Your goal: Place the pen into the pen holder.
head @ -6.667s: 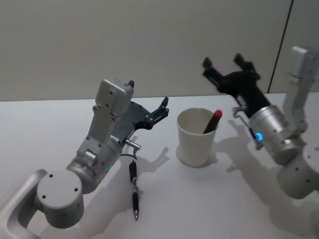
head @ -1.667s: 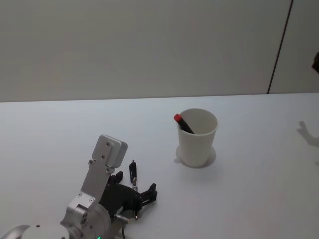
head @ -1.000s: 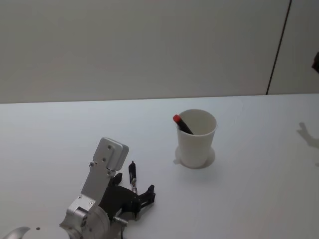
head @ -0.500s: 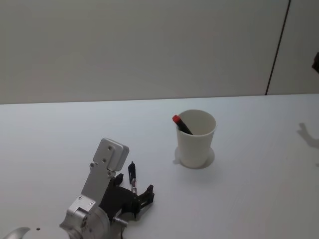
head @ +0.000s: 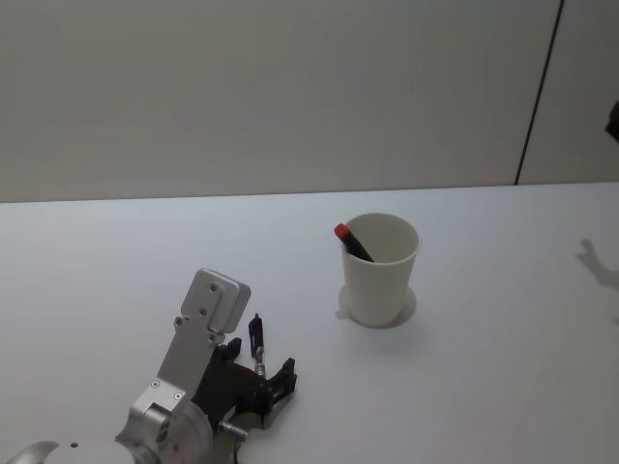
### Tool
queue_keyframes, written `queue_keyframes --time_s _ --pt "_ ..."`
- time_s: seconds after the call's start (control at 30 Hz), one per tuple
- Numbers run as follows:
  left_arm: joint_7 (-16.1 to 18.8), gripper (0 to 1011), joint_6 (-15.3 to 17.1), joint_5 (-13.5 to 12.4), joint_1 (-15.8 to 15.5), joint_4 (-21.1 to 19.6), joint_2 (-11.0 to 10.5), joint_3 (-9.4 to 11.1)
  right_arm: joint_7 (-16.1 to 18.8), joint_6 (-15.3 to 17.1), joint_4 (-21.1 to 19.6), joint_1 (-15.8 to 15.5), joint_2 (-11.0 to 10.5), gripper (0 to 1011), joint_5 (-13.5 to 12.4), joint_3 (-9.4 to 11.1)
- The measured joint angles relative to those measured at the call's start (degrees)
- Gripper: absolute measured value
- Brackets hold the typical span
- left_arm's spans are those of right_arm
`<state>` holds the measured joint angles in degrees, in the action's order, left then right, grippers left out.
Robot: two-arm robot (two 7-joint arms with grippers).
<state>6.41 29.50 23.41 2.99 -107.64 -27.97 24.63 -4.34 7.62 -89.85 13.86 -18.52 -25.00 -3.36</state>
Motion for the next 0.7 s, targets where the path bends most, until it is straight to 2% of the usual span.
queue_keyframes --time_s 0.7 --pt "0.1 678 0.1 0.0 0.0 0.0 0.0 0.0 0.0 0.0 0.0 0.0 0.0 1001 0.0 0.0"
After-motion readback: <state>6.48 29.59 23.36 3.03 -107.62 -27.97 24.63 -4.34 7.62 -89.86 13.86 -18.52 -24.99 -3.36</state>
